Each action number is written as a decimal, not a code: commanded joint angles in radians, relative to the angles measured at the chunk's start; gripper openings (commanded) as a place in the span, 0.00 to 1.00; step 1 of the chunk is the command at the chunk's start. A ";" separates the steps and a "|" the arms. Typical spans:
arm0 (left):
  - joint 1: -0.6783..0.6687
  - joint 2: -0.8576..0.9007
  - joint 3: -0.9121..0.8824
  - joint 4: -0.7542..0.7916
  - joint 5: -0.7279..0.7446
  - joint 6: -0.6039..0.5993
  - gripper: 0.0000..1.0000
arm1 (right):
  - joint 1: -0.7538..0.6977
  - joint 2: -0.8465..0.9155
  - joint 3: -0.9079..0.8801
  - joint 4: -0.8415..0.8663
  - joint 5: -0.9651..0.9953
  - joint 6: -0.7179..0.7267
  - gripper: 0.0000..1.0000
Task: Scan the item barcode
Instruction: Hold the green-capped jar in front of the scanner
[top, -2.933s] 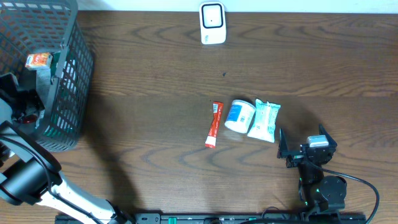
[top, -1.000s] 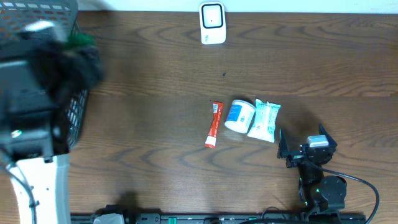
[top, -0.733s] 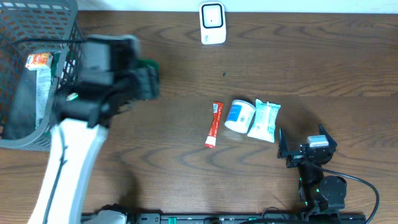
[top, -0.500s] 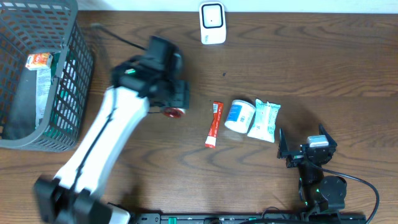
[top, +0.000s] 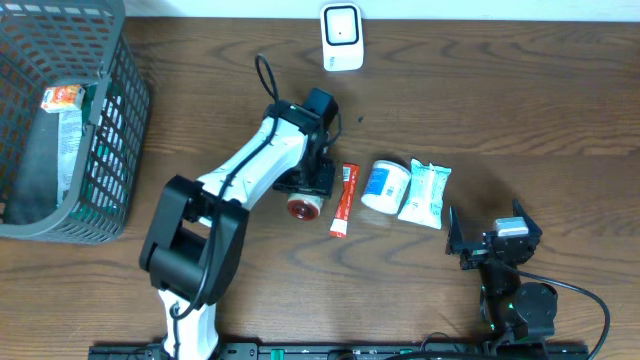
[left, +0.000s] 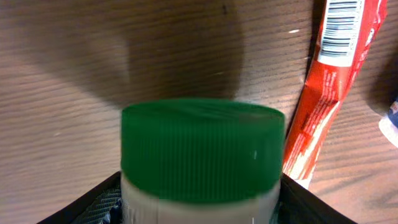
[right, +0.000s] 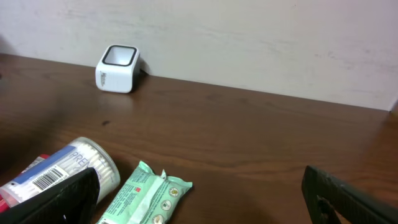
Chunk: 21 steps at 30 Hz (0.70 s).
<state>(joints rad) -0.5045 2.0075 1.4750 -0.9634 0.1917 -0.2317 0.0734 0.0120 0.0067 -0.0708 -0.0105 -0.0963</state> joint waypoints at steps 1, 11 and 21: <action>-0.013 0.013 0.013 0.008 0.043 0.009 0.58 | 0.005 -0.005 -0.001 -0.004 0.002 -0.006 0.99; -0.020 0.013 0.013 0.023 0.088 0.009 0.70 | 0.005 -0.005 -0.001 -0.004 0.002 -0.006 0.99; -0.049 0.013 -0.001 0.030 0.088 0.009 0.73 | 0.005 -0.005 -0.001 -0.004 0.002 -0.006 0.99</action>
<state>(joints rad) -0.5358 2.0163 1.4750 -0.9344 0.2680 -0.2317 0.0734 0.0120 0.0067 -0.0708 -0.0105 -0.0963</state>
